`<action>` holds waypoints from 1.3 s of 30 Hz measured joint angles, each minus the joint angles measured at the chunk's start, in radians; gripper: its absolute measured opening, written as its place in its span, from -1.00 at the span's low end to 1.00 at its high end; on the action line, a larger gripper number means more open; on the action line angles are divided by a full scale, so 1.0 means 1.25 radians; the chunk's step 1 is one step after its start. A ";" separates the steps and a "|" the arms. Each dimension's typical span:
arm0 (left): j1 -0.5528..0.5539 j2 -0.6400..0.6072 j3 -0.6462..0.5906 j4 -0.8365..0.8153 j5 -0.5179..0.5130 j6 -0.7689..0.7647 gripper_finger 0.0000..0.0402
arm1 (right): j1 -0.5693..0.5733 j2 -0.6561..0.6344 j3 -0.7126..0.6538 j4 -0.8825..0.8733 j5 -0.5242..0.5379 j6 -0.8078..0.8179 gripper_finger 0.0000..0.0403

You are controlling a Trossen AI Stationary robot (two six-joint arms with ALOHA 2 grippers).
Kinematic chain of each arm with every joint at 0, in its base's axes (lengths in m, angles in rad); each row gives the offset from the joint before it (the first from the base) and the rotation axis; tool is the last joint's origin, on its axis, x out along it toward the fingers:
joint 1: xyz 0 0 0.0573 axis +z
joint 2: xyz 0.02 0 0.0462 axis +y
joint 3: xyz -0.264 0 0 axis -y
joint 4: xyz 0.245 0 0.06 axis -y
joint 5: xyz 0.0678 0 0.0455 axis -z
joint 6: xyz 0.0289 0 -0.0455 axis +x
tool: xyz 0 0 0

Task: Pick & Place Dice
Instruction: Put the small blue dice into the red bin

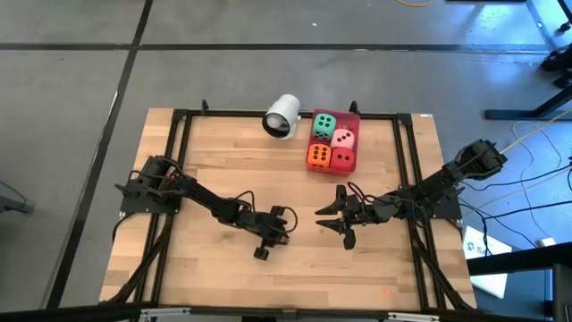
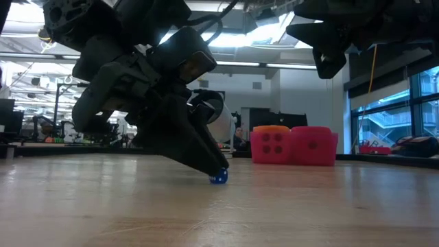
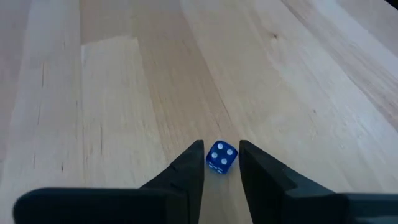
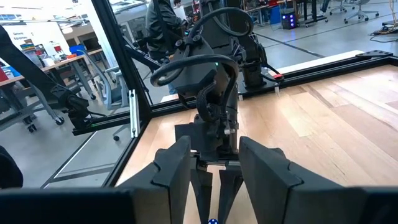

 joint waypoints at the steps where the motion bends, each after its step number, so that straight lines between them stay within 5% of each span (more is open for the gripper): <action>1: 0.000 0.000 0.000 0.000 0.000 0.000 -0.53 | 0.000 0.000 0.000 0.000 0.000 0.000 -0.31; 20: 0.005 0.029 0.002 0.021 0.003 -0.024 -0.33 | 0.000 0.000 0.000 0.000 0.000 0.000 -0.31; 39: 0.005 0.029 0.002 0.013 0.006 -0.022 -0.76 | 0.000 0.000 0.000 -0.001 0.000 0.000 -0.31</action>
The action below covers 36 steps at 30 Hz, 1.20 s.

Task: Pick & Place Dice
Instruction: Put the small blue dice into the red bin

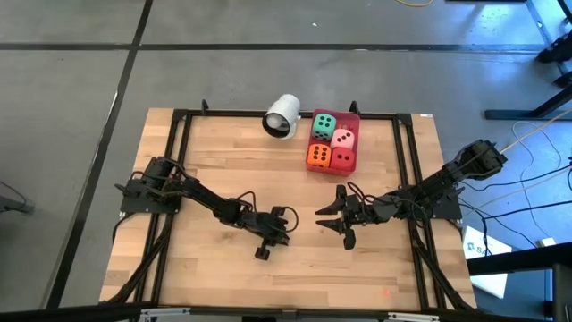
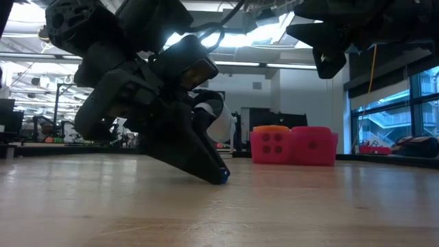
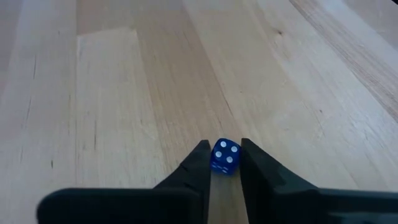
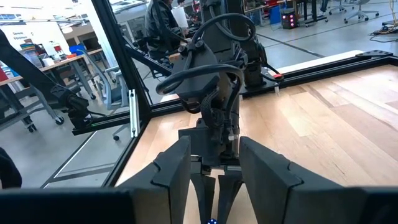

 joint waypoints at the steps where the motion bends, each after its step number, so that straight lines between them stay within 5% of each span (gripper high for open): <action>1: 0.000 0.000 0.000 0.000 -0.001 0.000 -0.76 | 0.000 0.000 0.000 0.000 0.000 0.000 -0.31; 17: 0.044 -0.051 -0.003 -0.009 -0.011 0.054 -0.79 | 0.000 0.000 0.000 0.000 0.000 0.000 -0.31; 21: 0.067 -0.117 -0.003 -0.082 -0.006 0.090 -0.79 | 0.000 0.000 0.000 0.000 0.006 0.000 -0.31; 28: 0.123 -0.290 -0.002 -0.221 -0.009 0.176 -0.79 | -0.012 0.000 0.000 -0.013 0.137 0.005 -0.31; 36: 0.222 -0.453 -0.027 -0.334 0.024 0.249 -0.79 | -0.103 0.000 -0.001 -0.052 0.035 0.007 -0.31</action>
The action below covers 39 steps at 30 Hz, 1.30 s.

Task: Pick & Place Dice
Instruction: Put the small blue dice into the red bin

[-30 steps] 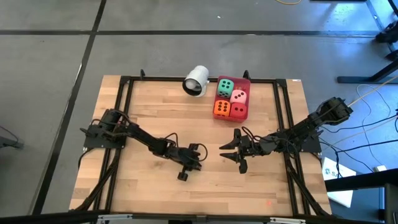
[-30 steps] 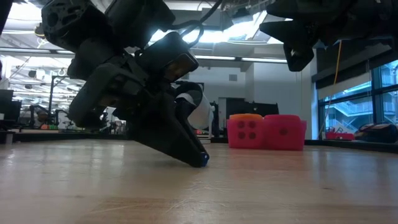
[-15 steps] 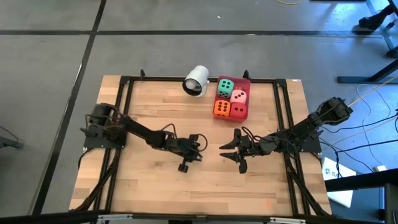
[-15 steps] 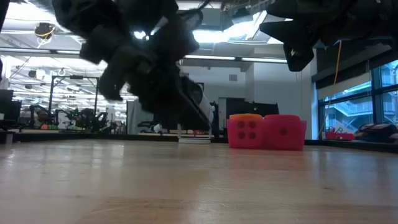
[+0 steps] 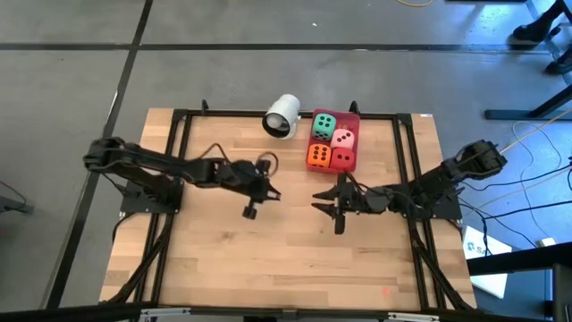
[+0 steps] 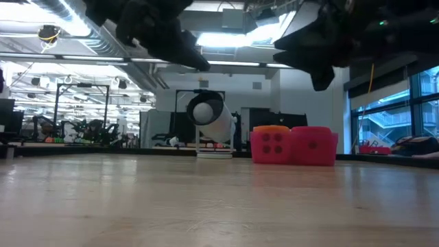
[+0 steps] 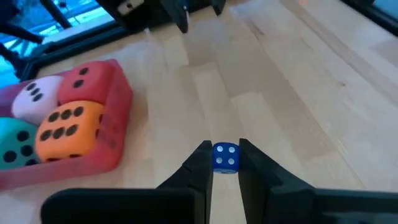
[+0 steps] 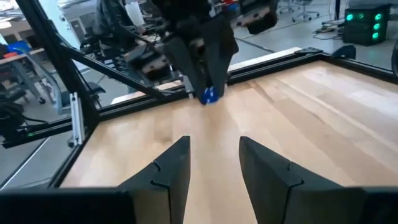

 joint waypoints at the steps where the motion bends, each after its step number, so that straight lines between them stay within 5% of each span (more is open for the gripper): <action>1: 0.016 -0.016 -0.015 0.009 0.013 0.005 -0.79 | -0.018 0.000 0.000 0.000 -0.020 -0.004 -0.31; 10: 0.157 -0.070 -0.184 0.222 0.154 -0.011 -0.81 | -0.202 0.091 0.000 0.022 -0.220 0.042 -0.31; 18: 0.204 -0.062 -0.242 0.389 0.171 -0.019 -0.81 | -0.299 0.318 0.039 0.370 -0.425 0.157 -0.31; 28: 0.174 -0.063 -0.237 0.367 0.063 0.051 -0.81 | -0.340 0.505 0.241 0.375 -0.563 0.292 -0.31; 39: 0.075 -0.063 -0.214 0.290 -0.157 0.151 -0.83 | -0.352 0.512 0.304 0.436 -0.599 0.356 -0.31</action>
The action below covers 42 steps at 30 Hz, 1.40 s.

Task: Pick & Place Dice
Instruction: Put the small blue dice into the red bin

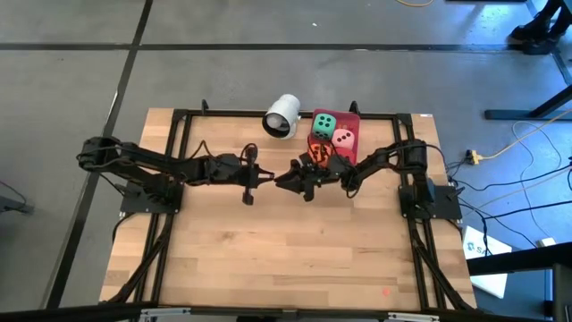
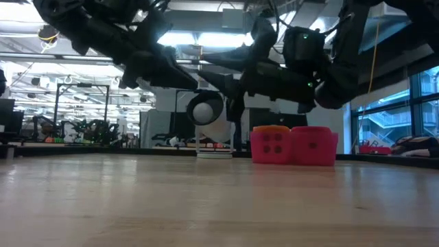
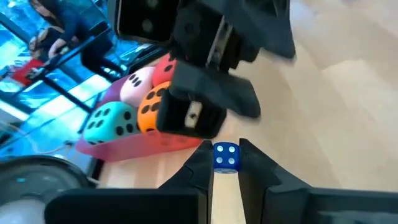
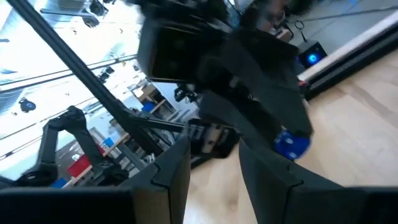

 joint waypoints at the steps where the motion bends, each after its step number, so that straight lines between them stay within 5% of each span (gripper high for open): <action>1: -0.006 0.000 0.013 -0.022 -0.016 0.009 -0.83 | -0.001 0.002 0.005 -0.011 -0.002 0.003 -0.31; 14: -0.038 0.000 0.090 -0.221 -0.131 0.006 -0.83 | -0.023 0.003 0.013 -0.068 -0.031 -0.028 -0.31; 22: -0.038 0.000 0.090 -0.206 -0.115 -0.006 -0.84 | -0.027 0.003 0.012 -0.112 0.034 -0.049 -0.31; 42: -0.038 -0.001 0.091 -0.194 -0.081 0.007 -0.84 | -0.027 0.004 0.051 -0.137 0.034 -0.070 -0.31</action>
